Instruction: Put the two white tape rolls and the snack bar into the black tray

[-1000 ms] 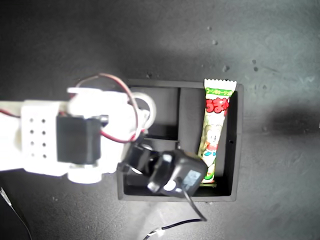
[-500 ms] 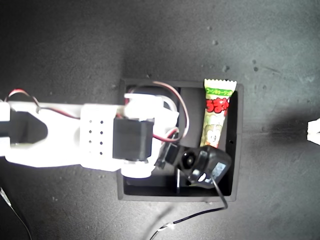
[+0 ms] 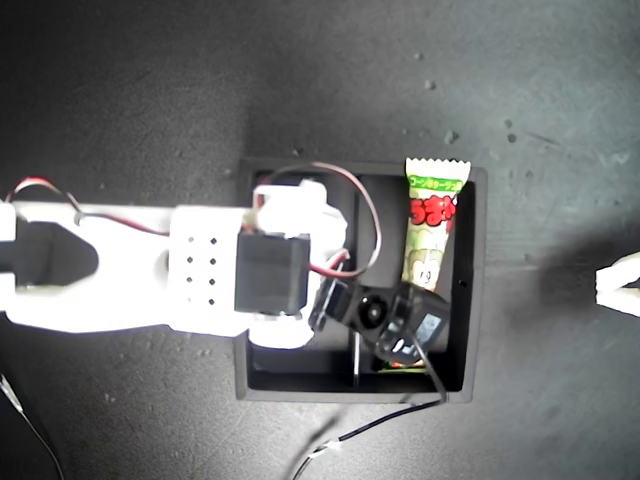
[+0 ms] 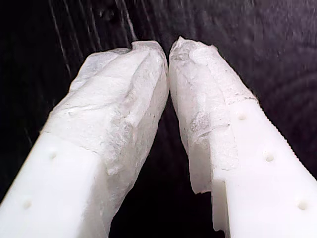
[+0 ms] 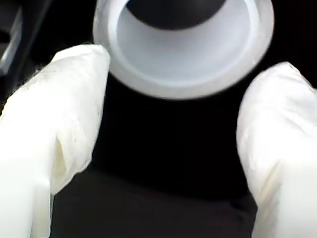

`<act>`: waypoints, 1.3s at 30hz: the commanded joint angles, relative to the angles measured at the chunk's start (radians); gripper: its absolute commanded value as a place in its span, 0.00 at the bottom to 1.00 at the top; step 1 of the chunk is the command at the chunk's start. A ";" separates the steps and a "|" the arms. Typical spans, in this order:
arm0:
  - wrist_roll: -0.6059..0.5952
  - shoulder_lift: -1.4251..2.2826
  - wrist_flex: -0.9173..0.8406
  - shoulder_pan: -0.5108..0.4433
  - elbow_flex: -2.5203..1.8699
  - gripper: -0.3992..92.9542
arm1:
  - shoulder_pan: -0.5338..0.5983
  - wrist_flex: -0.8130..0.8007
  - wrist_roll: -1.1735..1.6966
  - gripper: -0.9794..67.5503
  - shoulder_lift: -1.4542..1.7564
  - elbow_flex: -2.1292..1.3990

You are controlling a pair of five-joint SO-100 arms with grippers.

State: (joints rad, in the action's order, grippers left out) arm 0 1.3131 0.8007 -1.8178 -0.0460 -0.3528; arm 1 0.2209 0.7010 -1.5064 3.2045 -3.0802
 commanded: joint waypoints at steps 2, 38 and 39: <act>-0.037 0.434 -0.018 0.041 -0.239 0.02 | -0.002 0.037 0.106 0.01 0.009 -0.043; -0.023 2.586 0.492 0.081 -2.649 0.00 | -0.083 0.522 0.107 0.01 0.009 -0.044; -0.023 2.586 0.505 0.078 -2.660 0.00 | -0.072 0.509 0.117 0.01 0.009 -0.044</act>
State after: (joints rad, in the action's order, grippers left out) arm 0 1.2778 3.3349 -1.3254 0.0476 -2.9698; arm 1 0.1304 1.2287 -1.5064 3.2076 -3.1124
